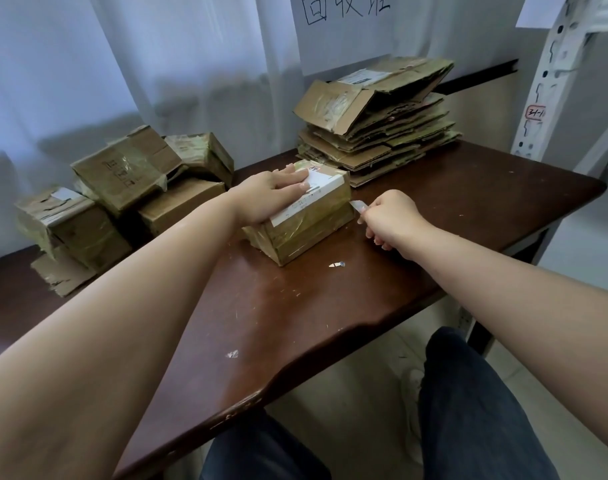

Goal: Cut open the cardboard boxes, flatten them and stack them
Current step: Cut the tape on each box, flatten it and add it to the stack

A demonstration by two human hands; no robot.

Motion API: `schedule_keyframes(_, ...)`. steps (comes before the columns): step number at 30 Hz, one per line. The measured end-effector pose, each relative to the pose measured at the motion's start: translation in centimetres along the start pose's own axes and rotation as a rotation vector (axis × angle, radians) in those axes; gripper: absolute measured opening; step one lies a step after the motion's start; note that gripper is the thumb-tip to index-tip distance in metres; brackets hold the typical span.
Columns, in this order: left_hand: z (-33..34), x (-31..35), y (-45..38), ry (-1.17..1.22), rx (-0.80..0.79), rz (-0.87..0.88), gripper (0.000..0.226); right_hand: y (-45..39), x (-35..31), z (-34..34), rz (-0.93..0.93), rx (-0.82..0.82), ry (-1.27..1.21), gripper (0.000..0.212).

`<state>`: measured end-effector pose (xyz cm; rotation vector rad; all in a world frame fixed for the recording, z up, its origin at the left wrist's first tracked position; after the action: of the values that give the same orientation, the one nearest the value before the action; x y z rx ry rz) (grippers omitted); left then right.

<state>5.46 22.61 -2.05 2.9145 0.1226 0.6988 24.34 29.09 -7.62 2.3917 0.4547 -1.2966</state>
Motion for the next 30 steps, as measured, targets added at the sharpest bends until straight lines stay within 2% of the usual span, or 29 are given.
schedule_keyframes(4, 0.0, -0.4, -0.4, 0.018, 0.006, -0.007, 0.05, -0.2, -0.2, 0.3, 0.022, 0.007, -0.038, 0.037)
schedule_keyframes(10, 0.1, -0.5, -0.6, -0.025, 0.041, -0.044, 0.07, 0.1, -0.9, 2.2, 0.022, 0.007, -0.127, 0.029)
schedule_keyframes(14, 0.2, -0.6, -0.7, -0.056, 0.052, -0.035, 0.06, 0.8, -1.3, 2.8, 0.025, 0.011, -0.152, 0.022)
schedule_keyframes(19, 0.2, -0.3, -0.5, -0.073, 0.073, -0.033, 0.053, 2.2, -1.6, 3.4, 0.061, -0.034, -0.252, 0.025)
schedule_keyframes(24, 0.2, 0.0, -0.3, -0.084, 0.084, -0.025, 0.053, 4.0, -2.0, 4.9, 0.126, -0.118, -0.345, 0.039)
schedule_keyframes(30, 0.2, 0.3, -0.1, -0.092, 0.084, -0.032, 0.053, 6.0, -2.7, 6.8, 0.049, -0.165, -0.287, 0.023)
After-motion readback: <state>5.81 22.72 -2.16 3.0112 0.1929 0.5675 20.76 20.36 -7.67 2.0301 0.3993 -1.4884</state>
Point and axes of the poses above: each hand's wrist, its own y-axis away from the middle knuckle, its own z-axis out of the palm, x = y × z, the point moved 5 cm from there along -y, towards the middle knuckle, and after that the axes turned 9 degrees about -x, right-handed, at the moved point
